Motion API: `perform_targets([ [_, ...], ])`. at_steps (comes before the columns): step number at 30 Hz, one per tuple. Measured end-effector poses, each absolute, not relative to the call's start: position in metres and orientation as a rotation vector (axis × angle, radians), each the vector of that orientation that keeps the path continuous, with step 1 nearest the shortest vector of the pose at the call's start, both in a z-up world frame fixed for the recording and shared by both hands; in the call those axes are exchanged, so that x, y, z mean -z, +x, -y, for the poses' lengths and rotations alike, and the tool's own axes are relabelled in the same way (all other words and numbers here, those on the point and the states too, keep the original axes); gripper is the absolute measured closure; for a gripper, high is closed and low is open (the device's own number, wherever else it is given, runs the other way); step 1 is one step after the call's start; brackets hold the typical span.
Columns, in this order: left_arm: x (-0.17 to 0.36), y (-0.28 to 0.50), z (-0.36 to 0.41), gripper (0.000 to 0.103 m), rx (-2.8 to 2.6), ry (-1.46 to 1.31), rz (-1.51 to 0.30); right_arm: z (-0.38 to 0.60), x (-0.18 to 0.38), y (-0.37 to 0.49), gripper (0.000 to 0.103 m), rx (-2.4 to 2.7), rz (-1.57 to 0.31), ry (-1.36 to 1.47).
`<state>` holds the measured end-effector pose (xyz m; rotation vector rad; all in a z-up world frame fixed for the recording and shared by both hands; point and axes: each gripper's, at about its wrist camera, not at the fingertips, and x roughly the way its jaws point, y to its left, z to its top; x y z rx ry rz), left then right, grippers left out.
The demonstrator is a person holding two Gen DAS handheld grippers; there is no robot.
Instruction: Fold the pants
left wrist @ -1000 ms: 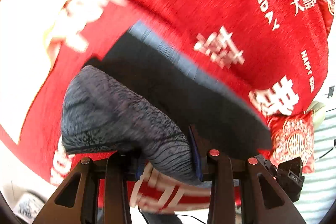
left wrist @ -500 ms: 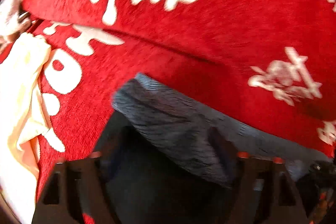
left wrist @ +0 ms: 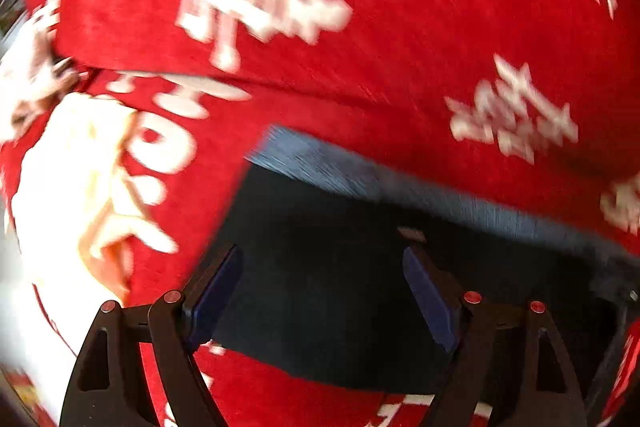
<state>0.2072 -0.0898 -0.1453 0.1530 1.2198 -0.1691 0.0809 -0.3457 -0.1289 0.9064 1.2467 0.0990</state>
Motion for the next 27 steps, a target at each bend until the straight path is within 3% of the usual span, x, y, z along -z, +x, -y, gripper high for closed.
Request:
perform_targets([
  [6,0.202,0.238,0.13,0.02,0.124,0.213,-1.227,0.347,0.176,0.128,0.062,-0.008,-1.332,0.72],
  [9,0.204,0.243,0.139,0.02,0.105,0.259,-1.218,0.385,0.186,0.129,0.065,0.058,-1.274,0.924],
  [12,0.191,0.234,0.136,0.02,0.102,0.258,-1.239,0.411,0.174,0.114,0.06,0.119,-1.187,1.037],
  [14,0.176,0.222,0.131,0.02,0.111,0.265,-1.239,0.42,0.158,0.099,0.049,0.106,-1.147,1.057],
  [16,0.163,0.207,0.128,0.02,0.13,0.271,-1.248,0.424,0.143,0.076,0.045,0.072,-1.121,1.095],
  [27,0.14,0.097,0.19,0.02,0.496,0.343,-1.301,0.375,0.104,-0.095,0.043,0.174,-1.096,1.24],
])
